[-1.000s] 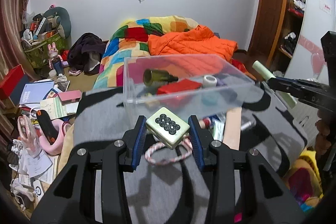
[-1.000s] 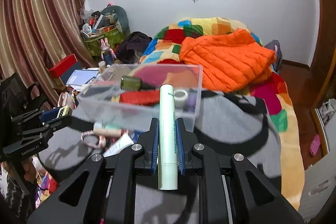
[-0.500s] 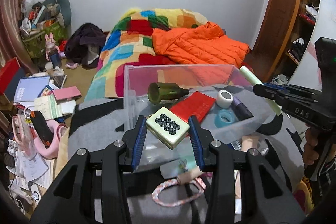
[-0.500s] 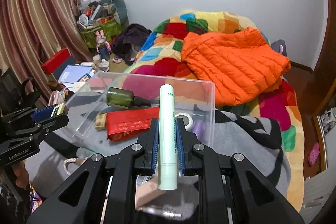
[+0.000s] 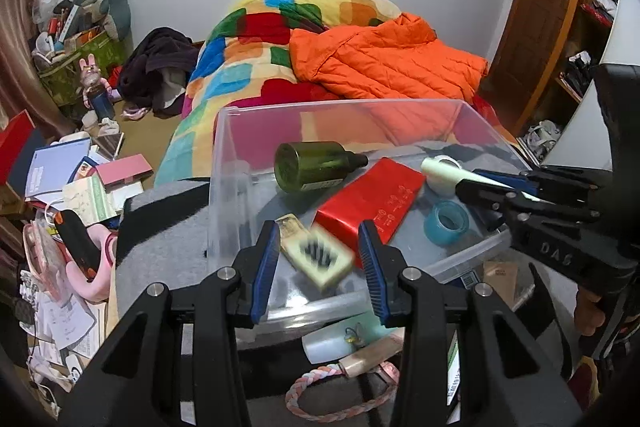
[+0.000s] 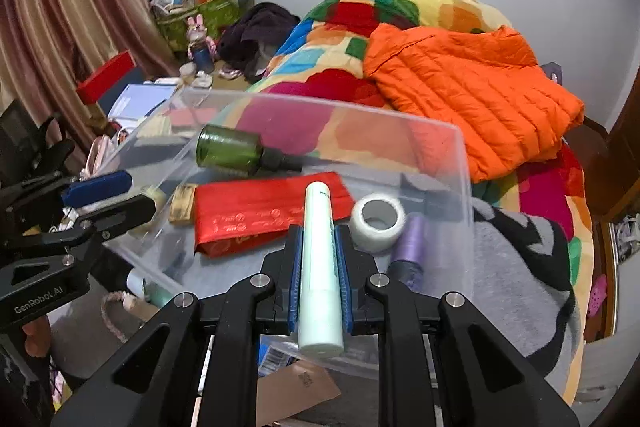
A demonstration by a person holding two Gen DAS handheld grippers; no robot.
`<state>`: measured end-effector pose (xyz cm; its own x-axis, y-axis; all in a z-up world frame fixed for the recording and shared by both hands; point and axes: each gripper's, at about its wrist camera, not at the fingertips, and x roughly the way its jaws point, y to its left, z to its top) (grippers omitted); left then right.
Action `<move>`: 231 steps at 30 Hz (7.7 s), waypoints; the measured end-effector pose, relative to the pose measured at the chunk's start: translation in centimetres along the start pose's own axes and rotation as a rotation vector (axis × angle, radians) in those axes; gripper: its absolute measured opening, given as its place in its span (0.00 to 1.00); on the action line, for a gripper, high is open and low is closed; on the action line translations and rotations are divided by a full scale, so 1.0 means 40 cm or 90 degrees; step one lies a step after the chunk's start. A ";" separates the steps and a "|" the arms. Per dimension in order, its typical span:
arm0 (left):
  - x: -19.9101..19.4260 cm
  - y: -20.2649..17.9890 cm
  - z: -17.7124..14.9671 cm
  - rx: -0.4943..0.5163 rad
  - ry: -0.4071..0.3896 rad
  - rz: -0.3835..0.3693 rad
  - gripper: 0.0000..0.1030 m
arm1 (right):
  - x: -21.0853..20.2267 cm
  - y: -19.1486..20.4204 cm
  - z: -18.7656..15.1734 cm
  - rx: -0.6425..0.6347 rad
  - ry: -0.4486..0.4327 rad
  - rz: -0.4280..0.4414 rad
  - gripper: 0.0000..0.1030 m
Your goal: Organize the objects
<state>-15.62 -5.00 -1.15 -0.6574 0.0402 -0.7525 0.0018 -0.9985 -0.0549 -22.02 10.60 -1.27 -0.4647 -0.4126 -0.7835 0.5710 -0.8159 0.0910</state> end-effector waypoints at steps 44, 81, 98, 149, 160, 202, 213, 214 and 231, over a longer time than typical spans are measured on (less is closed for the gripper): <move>-0.109 0.010 -0.309 0.080 0.046 -0.020 0.17 | -0.122 0.123 -0.306 -0.039 0.030 0.023 0.63; -0.105 0.011 -0.295 -0.027 0.035 0.017 0.03 | -0.199 0.012 -0.355 0.021 -0.045 0.007 0.27; -0.289 -0.010 -0.218 -0.011 -0.111 0.004 0.03 | -0.314 0.018 -0.262 0.017 -0.150 0.016 0.27; -0.130 -0.063 -0.038 0.032 -0.030 -0.077 0.31 | -0.158 -0.019 -0.046 -0.025 -0.058 0.073 0.28; -0.110 -0.139 -0.180 0.080 0.039 -0.116 0.35 | -0.161 -0.015 -0.204 -0.106 0.006 0.084 0.52; -0.114 -0.151 -0.318 0.110 0.030 -0.066 0.15 | -0.140 0.103 -0.328 -0.173 0.039 0.063 0.10; -0.180 -0.121 -0.228 0.062 -0.044 -0.083 0.15 | -0.234 0.049 -0.244 -0.066 -0.057 0.118 0.10; -0.187 -0.115 -0.217 0.056 -0.053 -0.082 0.15 | -0.241 0.043 -0.231 -0.055 -0.069 0.118 0.10; -0.153 -0.040 -0.033 0.003 -0.074 -0.061 0.15 | -0.210 -0.012 0.014 -0.006 -0.134 0.033 0.10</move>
<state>-10.60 -3.61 2.68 -0.7374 0.1313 -0.6626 -0.0683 -0.9904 -0.1202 -18.77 14.23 5.64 -0.5645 -0.5303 -0.6325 0.6040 -0.7877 0.1214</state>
